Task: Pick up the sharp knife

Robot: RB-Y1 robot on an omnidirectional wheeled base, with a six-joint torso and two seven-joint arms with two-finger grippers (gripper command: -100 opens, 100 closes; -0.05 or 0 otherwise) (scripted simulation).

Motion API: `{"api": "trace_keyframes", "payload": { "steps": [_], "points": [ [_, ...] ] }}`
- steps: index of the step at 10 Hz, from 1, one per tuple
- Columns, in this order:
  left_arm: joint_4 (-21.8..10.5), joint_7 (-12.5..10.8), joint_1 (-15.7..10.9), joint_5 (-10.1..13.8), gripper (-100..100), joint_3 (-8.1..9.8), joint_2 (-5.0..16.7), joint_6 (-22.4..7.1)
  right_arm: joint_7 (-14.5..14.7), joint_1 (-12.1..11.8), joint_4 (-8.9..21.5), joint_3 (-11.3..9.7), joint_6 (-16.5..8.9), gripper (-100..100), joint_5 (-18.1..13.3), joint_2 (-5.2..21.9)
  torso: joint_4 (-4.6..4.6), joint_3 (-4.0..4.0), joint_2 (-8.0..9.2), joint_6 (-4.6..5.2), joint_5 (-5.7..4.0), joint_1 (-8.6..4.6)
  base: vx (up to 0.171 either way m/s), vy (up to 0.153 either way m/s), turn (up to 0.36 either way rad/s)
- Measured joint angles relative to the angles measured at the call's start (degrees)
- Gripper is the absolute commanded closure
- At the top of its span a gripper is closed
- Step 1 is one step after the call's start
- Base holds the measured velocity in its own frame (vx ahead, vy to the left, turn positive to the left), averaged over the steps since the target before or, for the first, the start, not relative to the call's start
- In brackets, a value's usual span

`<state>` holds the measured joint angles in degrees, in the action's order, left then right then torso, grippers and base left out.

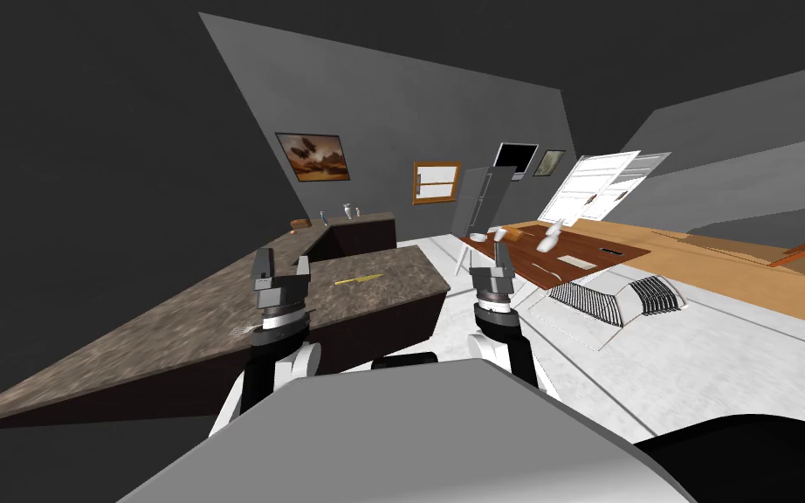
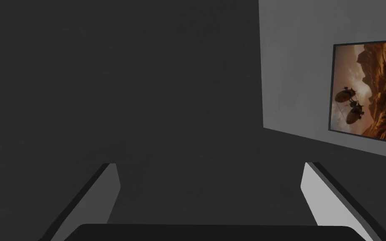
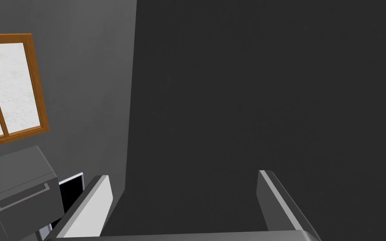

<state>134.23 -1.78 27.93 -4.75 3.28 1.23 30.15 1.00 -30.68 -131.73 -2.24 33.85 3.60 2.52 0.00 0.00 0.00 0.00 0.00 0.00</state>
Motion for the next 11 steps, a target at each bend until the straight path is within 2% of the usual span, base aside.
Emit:
{"api": "trace_keyframes", "payload": {
  "steps": [3, 5, 7, 11],
  "points": [
    [-1.12, -0.59, -1.46, 1.16, -100, 0.56, 3.20, -2.98, 0.00, 0.00, 0.00, 0.01, 0.00, 0, 0.00, 0.01, 0.01, 0.04, 0.07, 0.00, 0.06, 0.27, -0.021, 0.064, -0.026],
    [-1.95, -1.33, -3.17, 2.46, -100, 1.47, 4.81, -6.25, 0.00, 0.00, 0.00, 0.01, 0.00, 0, 0.00, 0.01, 0.02, 0.06, 0.10, 0.00, 0.07, 0.30, -0.037, 0.074, -0.026],
    [-3.06, -2.20, -4.84, 3.98, -100, 2.41, 5.97, -9.69, 0.00, 0.00, 0.00, 0.01, 0.00, 0, 0.00, 0.01, 0.02, 0.06, 0.10, 0.00, 0.09, 0.38, -0.017, 0.079, -0.028],
    [-4.70, -3.24, -7.11, 5.84, -100, 3.38, 6.74, -15.25, 0.00, 0.00, 0.00, 0.01, 0.00, 0, 0.00, 0.01, 0.01, 0.02, 0.03, -0.01, 0.06, 0.24, -0.017, 0.058, -0.027]
  ]
}}
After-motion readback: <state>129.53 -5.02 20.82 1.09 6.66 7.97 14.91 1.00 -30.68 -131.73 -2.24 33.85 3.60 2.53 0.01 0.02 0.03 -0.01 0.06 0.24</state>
